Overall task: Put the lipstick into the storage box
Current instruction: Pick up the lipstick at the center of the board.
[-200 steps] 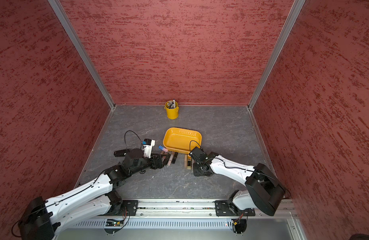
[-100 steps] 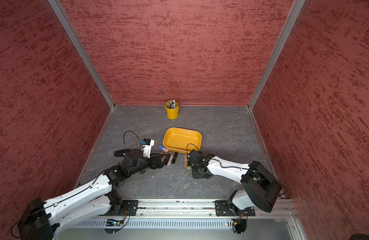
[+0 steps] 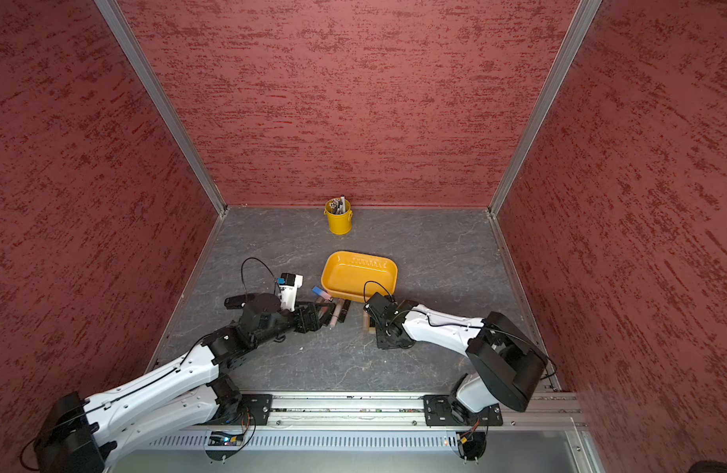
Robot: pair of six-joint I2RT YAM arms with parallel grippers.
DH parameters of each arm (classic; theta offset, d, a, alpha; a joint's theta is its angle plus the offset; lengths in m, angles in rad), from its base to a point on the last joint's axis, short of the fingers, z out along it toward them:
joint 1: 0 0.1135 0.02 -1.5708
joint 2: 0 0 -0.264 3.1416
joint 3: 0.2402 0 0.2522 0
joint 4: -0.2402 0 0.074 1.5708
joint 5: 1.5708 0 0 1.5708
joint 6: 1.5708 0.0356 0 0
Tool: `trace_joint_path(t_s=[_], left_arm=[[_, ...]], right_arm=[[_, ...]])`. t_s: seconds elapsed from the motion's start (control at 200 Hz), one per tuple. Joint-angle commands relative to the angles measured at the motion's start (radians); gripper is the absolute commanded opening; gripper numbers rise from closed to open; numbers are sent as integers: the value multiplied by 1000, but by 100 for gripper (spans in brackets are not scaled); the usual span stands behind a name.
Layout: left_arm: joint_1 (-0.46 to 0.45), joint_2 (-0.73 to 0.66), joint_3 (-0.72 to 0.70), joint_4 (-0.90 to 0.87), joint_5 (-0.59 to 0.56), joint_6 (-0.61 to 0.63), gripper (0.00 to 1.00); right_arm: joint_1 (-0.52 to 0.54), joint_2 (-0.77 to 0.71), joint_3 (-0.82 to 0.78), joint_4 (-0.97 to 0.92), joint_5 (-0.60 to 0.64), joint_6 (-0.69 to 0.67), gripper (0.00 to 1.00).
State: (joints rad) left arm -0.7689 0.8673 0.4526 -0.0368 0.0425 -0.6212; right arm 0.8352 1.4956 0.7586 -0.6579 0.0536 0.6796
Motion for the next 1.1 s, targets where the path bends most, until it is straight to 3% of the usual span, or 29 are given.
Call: trace_joint_path(t_s=[0.0,0.401,0.676,0.902,1.092], left_arm=[[-3,-5,-12,-4,-18,-10,93],[-2,0,-12,19,-10,-22,93],[-1,5,-1,37,17,-24,94],[2,3,17,35,43,-28,95],[16,-2,23,76,85,-28,100]], right_arm=[[4,49,-25,53,9,-9,29],[1,-92,-53,-9,73,-3,19],[-42,-230,-27,-22,23,-57,18],[-114,-354,28,-5,-135,-107,19],[-183,-402,60,139,-443,-135,19]])
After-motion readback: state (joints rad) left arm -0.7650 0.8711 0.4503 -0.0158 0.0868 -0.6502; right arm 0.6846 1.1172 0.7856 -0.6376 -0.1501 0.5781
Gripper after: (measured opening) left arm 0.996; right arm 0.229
